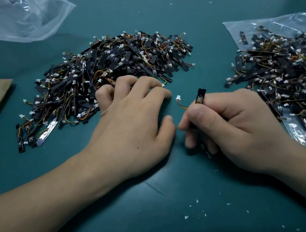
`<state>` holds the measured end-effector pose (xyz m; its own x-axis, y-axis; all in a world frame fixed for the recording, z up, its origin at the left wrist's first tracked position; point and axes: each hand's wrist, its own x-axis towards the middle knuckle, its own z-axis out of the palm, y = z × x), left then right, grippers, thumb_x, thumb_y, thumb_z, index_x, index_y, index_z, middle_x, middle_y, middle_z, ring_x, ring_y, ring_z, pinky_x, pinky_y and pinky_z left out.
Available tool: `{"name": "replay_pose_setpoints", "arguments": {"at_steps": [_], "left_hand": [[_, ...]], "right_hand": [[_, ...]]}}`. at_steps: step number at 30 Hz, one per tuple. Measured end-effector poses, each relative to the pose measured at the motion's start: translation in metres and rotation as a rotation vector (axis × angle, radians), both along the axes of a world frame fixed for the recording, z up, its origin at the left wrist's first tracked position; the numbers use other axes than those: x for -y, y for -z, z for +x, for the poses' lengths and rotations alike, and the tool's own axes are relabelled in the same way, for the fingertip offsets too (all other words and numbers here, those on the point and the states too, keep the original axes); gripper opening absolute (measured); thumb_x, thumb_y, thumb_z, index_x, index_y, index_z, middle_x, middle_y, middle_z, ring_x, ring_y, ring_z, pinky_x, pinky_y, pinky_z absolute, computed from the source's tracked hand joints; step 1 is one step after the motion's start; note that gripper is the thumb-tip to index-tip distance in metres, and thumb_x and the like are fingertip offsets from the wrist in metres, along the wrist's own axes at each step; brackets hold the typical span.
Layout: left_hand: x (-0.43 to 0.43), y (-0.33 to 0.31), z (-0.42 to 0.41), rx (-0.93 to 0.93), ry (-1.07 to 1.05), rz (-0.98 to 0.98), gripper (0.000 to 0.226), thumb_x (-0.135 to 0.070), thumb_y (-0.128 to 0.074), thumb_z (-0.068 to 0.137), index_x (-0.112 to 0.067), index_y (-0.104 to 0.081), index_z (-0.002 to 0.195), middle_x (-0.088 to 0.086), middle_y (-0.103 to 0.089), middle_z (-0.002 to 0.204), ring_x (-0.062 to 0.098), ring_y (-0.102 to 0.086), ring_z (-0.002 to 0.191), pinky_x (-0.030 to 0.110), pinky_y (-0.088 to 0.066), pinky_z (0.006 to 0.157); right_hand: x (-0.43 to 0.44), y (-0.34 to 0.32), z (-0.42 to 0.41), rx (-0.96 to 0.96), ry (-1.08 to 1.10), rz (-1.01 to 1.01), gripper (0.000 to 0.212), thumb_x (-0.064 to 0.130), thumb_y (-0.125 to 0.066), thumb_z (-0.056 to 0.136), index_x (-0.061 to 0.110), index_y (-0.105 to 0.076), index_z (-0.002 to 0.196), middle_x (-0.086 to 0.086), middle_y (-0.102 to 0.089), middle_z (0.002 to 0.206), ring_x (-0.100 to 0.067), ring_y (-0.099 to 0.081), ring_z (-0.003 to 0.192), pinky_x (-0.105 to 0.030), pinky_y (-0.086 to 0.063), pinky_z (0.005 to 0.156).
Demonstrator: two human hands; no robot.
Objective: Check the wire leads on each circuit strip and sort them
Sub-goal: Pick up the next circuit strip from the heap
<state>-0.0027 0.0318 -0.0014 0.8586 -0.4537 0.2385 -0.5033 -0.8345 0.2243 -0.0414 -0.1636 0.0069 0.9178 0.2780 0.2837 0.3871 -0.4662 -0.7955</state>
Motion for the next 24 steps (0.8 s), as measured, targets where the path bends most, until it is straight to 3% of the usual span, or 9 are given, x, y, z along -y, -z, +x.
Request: {"name": "replay_pose_setpoints", "arguments": {"at_steps": [2,5,10,16,17,19,21,24], "left_hand": [[0.0004,-0.0004,-0.0003,-0.007,-0.01,0.005,0.037,-0.046,-0.045,0.09,-0.036,-0.06,0.122,-0.018,-0.051,0.132,0.016,-0.037,0.127,0.035,-0.014,0.093],[0.0006,-0.0005,-0.0006,-0.016,-0.014,0.003,0.038,-0.047,-0.045,0.09,-0.036,-0.059,0.123,-0.018,-0.051,0.132,0.016,-0.037,0.127,0.035,-0.015,0.094],[-0.0004,0.0005,0.0013,-0.034,0.012,-0.01,0.037,-0.05,-0.045,0.092,-0.034,-0.058,0.122,-0.015,-0.051,0.134,0.018,-0.038,0.126,0.037,-0.022,0.1],[-0.0006,-0.0005,0.0015,-0.051,0.033,-0.044,0.041,-0.044,-0.048,0.09,-0.026,-0.062,0.125,-0.01,-0.054,0.133,0.021,-0.04,0.127,0.038,-0.031,0.102],[-0.0004,-0.0007,0.0013,-0.058,0.035,-0.043,0.043,-0.044,-0.047,0.09,-0.026,-0.062,0.126,-0.01,-0.054,0.134,0.021,-0.04,0.127,0.038,-0.031,0.103],[0.0001,-0.0012,0.001,-0.07,0.042,-0.053,0.046,-0.045,-0.045,0.089,-0.026,-0.061,0.129,-0.01,-0.054,0.134,0.02,-0.039,0.129,0.038,-0.031,0.105],[-0.0005,-0.0009,0.0015,-0.074,0.056,-0.079,0.045,-0.042,-0.046,0.09,-0.024,-0.062,0.129,-0.009,-0.054,0.132,0.019,-0.04,0.129,0.037,-0.032,0.108],[-0.0017,0.0012,0.0043,-0.069,0.111,-0.183,0.029,-0.02,-0.055,0.094,-0.019,-0.066,0.12,-0.004,-0.059,0.12,0.021,-0.046,0.12,0.032,-0.037,0.106]], "right_hand": [[0.0019,0.0008,0.0007,-0.042,-0.012,0.014,0.041,0.037,-0.041,0.107,0.023,-0.059,0.073,0.007,-0.066,0.061,-0.013,-0.059,0.051,-0.018,-0.041,0.054],[0.004,0.0005,0.0023,-0.102,-0.048,0.094,0.036,0.033,-0.039,0.105,0.018,-0.052,0.075,-0.002,-0.06,0.063,-0.021,-0.053,0.056,-0.029,-0.04,0.056],[0.0014,0.0018,0.0014,-0.067,-0.096,0.029,0.031,0.029,-0.049,0.105,0.012,-0.07,0.09,0.009,-0.07,0.066,-0.006,-0.059,0.051,-0.013,-0.042,0.054],[0.0004,0.0006,0.0004,0.002,-0.042,0.04,0.042,0.034,-0.047,0.106,0.023,-0.062,0.069,0.008,-0.06,0.051,-0.009,-0.054,0.042,-0.014,-0.04,0.049],[-0.0001,0.0004,0.0011,0.027,0.002,0.123,0.038,0.034,-0.046,0.108,0.023,-0.063,0.076,0.005,-0.061,0.055,-0.011,-0.052,0.041,-0.015,-0.039,0.048],[0.0028,-0.001,0.0041,0.045,0.098,0.403,0.018,0.033,-0.048,0.109,0.024,-0.063,0.11,-0.002,-0.069,0.069,-0.02,-0.047,0.038,-0.017,-0.038,0.044],[0.0059,-0.0022,0.0076,0.019,0.175,0.547,0.03,0.027,-0.051,0.105,0.024,-0.053,0.135,-0.004,-0.074,0.077,-0.019,-0.044,0.036,-0.016,-0.037,0.043],[0.0045,0.0004,0.0078,-0.025,0.144,0.429,0.023,0.013,-0.055,0.102,0.022,-0.067,0.12,-0.003,-0.074,0.071,-0.015,-0.045,0.038,-0.017,-0.038,0.042]]}}
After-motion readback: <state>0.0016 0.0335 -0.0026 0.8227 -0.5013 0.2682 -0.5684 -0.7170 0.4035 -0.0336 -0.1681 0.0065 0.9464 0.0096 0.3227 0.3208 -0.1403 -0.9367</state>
